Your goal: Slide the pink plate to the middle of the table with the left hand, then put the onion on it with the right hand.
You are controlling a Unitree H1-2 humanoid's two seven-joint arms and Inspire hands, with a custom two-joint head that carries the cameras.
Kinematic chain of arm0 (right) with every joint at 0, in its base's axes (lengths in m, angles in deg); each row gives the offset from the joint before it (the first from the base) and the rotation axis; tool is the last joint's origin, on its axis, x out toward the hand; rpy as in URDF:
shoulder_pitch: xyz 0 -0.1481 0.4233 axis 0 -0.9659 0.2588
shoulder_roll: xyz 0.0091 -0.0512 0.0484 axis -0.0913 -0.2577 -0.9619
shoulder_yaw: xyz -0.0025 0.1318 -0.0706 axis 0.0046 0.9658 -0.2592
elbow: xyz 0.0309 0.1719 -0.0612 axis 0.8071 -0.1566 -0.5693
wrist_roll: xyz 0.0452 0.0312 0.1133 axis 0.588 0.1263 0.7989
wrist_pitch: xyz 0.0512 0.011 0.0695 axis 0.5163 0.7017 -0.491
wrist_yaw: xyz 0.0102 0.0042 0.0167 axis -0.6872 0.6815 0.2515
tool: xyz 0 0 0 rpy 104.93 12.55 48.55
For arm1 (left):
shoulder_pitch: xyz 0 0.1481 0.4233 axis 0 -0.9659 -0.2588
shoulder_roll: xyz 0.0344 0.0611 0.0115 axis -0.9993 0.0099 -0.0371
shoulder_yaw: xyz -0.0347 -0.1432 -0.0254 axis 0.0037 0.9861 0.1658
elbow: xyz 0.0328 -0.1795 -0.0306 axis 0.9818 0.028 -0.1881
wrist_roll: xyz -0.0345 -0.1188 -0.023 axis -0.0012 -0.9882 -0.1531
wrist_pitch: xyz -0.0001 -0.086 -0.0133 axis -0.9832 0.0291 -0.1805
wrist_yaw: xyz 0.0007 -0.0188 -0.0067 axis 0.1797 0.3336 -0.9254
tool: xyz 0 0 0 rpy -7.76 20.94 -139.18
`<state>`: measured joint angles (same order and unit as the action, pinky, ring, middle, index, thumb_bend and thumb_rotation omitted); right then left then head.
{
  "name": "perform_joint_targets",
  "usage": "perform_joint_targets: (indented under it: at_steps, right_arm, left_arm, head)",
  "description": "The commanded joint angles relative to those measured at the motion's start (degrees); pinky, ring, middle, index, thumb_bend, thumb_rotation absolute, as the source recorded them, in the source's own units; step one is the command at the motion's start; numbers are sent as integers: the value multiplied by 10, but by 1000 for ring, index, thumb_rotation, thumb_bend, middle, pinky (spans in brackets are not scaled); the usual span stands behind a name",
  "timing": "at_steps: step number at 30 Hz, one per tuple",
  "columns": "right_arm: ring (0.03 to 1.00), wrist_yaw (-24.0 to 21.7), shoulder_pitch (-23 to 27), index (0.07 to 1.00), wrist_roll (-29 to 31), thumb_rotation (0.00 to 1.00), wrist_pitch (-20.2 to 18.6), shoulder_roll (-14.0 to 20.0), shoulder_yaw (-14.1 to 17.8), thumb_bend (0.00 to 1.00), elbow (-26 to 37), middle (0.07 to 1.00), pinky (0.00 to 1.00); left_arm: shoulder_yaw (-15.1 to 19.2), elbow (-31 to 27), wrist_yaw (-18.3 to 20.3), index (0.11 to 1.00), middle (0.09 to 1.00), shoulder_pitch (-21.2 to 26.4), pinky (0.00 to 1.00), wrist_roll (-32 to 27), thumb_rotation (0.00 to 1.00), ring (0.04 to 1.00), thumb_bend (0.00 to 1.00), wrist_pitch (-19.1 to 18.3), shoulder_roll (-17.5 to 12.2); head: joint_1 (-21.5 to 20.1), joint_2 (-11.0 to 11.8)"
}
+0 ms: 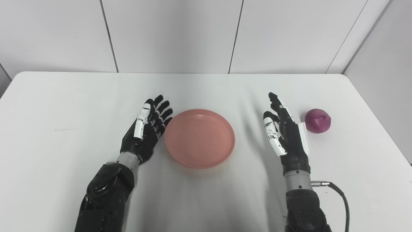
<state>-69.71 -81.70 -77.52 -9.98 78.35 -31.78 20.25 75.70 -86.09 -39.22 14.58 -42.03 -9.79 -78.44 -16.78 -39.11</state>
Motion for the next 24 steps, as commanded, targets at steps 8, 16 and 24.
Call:
perform_joint_targets:
  at_steps: [8, 16, 24]
  right_arm:
    - [859, -39, 44, 903, -31, 673, -30, 68, 23, 584, 51, 890, 776]
    - [860, -55, 70, 909, -69, 572, -35, 140, 58, 677, 49, 882, 792]
    - [853, -56, 85, 903, -139, 447, -50, 187, 82, 769, 48, 883, 765]
  left_arm:
    - [0, 20, 11, 961, 965, 4, 930, 14, 1000, 950, 446, 28, 6]
    - [4, 25, 11, 954, 956, 1, 923, 13, 1000, 943, 449, 33, 13]
    - [7, 35, 20, 955, 957, -5, 934, 9, 1000, 944, 449, 44, 7]
  head:
    - [-18, 7]
    - [-28, 15]
    - [-58, 28]
